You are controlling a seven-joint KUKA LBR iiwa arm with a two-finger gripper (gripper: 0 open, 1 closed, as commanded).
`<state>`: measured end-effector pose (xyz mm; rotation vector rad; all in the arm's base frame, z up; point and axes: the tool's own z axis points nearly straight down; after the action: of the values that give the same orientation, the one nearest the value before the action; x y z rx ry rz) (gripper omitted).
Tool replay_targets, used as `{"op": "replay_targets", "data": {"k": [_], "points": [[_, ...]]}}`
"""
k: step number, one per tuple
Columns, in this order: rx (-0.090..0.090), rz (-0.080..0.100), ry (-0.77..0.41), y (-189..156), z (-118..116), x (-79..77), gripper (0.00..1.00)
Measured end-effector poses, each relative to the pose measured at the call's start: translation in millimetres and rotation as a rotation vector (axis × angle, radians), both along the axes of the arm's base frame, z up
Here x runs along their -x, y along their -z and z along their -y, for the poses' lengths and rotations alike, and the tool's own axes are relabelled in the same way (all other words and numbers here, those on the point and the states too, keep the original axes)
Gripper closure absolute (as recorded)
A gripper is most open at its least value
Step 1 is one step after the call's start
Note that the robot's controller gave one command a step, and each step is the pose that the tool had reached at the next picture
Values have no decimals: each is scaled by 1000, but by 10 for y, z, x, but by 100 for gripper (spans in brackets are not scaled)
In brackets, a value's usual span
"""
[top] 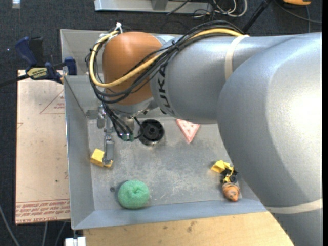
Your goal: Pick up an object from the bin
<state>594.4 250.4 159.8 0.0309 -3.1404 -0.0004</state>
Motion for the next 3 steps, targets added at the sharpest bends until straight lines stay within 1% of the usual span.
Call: {"op": "replay_targets", "data": {"k": [1, 2, 3], "points": [[-4, 7, 200, 549, 8, 195, 0], [-2, 4, 51, 880, -8, 253, 100], [-2, 4, 52, 880, -8, 253, 100]]}}
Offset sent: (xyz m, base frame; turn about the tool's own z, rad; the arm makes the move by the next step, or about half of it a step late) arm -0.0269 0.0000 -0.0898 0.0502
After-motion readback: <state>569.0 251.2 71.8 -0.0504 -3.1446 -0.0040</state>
